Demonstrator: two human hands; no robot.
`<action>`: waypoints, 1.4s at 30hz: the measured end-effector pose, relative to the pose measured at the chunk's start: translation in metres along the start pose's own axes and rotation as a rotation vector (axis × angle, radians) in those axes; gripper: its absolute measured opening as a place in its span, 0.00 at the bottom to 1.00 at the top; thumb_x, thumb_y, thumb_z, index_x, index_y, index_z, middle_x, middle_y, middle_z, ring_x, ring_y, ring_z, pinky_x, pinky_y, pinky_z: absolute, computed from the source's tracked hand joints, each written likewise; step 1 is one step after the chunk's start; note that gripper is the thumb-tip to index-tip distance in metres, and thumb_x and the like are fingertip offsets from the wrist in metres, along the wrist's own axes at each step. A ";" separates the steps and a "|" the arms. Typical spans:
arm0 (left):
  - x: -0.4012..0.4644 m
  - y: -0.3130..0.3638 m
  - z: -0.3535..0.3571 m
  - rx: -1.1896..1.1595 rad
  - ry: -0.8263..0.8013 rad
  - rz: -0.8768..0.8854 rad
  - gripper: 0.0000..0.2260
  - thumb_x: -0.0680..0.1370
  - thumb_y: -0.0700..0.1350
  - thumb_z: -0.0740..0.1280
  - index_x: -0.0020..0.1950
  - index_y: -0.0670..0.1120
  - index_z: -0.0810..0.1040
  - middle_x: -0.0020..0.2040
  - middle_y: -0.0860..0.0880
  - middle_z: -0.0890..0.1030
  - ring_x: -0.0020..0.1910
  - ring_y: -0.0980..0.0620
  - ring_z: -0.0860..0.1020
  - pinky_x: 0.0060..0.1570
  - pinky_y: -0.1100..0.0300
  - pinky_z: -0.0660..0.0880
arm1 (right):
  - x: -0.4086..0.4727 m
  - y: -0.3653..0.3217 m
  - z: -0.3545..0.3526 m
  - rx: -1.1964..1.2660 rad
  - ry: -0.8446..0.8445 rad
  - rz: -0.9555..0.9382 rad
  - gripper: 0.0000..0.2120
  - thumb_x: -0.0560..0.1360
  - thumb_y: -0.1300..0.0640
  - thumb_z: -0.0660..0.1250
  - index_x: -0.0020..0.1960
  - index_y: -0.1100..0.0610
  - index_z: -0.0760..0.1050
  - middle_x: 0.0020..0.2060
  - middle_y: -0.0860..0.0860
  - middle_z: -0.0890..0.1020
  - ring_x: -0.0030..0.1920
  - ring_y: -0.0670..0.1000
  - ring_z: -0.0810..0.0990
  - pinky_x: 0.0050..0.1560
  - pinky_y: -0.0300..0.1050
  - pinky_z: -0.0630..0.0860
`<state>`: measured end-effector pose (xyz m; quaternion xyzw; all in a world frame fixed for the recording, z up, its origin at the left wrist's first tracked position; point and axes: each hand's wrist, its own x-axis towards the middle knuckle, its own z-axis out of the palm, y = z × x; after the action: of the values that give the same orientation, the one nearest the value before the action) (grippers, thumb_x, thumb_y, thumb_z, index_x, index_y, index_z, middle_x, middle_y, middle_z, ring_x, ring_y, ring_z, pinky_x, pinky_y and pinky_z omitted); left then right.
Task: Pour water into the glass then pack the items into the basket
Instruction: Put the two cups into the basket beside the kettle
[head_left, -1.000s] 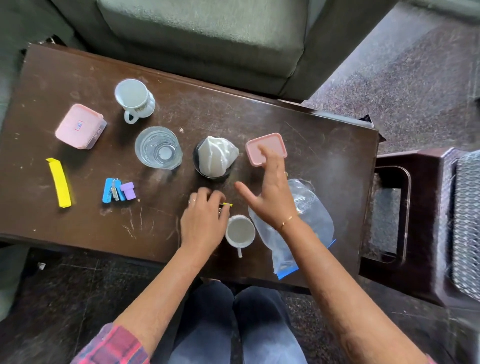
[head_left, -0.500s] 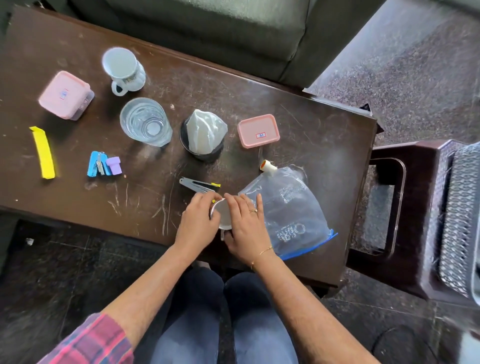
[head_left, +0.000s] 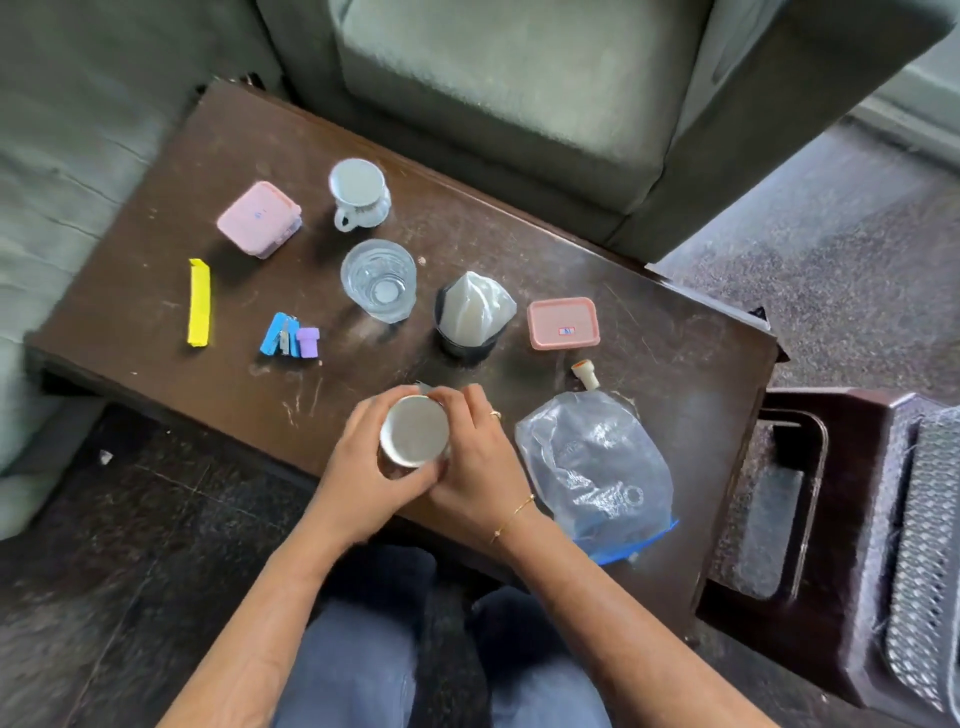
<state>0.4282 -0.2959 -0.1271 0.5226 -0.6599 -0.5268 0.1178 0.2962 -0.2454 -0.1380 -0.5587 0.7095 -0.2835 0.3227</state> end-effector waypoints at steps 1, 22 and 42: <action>0.002 -0.001 -0.009 -0.013 0.050 -0.006 0.30 0.67 0.44 0.77 0.65 0.56 0.71 0.62 0.56 0.74 0.60 0.63 0.72 0.56 0.73 0.66 | 0.009 -0.009 0.005 0.006 -0.008 -0.021 0.29 0.64 0.48 0.69 0.61 0.57 0.68 0.51 0.53 0.71 0.48 0.55 0.74 0.50 0.48 0.73; 0.183 -0.043 -0.210 0.117 0.462 0.088 0.27 0.66 0.47 0.77 0.62 0.45 0.72 0.60 0.49 0.77 0.61 0.49 0.72 0.49 0.71 0.63 | 0.348 -0.062 0.080 -0.509 -0.113 0.507 0.34 0.71 0.54 0.68 0.73 0.48 0.57 0.74 0.60 0.52 0.73 0.70 0.52 0.66 0.69 0.62; 0.153 0.171 0.058 0.094 -0.037 0.521 0.26 0.67 0.51 0.77 0.61 0.46 0.73 0.57 0.52 0.77 0.58 0.52 0.74 0.55 0.65 0.67 | 0.084 0.020 -0.181 -0.027 0.745 0.662 0.22 0.66 0.58 0.72 0.59 0.53 0.72 0.53 0.57 0.72 0.51 0.60 0.76 0.56 0.48 0.74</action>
<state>0.2251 -0.4044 -0.0718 0.3302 -0.7979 -0.4572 0.2130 0.1297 -0.3157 -0.0505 -0.1686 0.9195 -0.3368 0.1128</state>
